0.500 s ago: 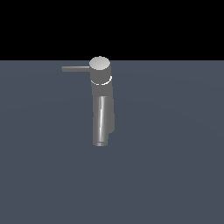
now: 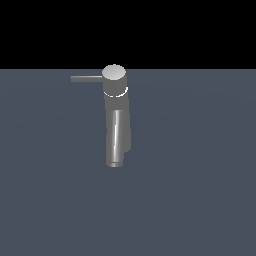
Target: Turn on the faucet by rotating a designated handle.
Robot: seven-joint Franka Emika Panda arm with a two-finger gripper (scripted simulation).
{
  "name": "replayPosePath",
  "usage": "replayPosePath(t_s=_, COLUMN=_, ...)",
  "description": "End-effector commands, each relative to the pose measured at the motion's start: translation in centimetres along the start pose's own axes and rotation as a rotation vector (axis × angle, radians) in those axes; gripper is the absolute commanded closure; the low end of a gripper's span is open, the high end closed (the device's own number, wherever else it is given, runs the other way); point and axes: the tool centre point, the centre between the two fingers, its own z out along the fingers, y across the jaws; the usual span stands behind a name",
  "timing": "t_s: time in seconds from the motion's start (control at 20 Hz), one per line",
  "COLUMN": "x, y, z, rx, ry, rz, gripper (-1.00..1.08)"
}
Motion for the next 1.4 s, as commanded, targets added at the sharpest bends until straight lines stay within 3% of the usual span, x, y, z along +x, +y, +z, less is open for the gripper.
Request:
replayPosePath(t_s=0.0, x=0.1, y=-0.3, z=0.5, rx=0.008, ry=0.008, rz=0.027, gripper=1.08)
replayPosePath(t_s=0.6, x=1.5, y=-3.1, z=4.5, rx=0.084, ry=0.084, rz=0.282, gripper=1.08)
replayPosePath(t_s=1.35, x=5.8, y=-7.0, z=10.1, rx=0.204, ry=0.204, rz=0.677, gripper=1.08)
